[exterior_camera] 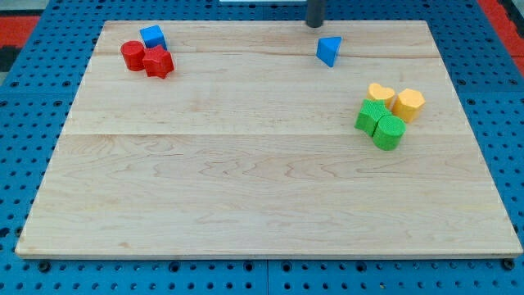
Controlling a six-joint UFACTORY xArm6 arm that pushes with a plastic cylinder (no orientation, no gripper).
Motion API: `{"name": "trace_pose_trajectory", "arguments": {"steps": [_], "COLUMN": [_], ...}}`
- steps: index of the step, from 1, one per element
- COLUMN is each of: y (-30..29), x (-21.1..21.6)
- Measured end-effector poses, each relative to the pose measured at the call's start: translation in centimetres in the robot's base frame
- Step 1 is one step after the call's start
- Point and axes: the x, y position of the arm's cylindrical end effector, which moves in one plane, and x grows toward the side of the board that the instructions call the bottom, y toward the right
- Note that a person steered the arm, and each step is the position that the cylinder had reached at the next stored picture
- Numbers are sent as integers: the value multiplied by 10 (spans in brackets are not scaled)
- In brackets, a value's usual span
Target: Push the blue triangle slightly to the top center of the board
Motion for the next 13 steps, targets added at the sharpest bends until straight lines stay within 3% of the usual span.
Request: {"name": "trace_pose_trajectory", "arguments": {"steps": [1,2,9,11,13], "y": [48,44,61,-105,-96], "x": [15,57,78,81,77]}}
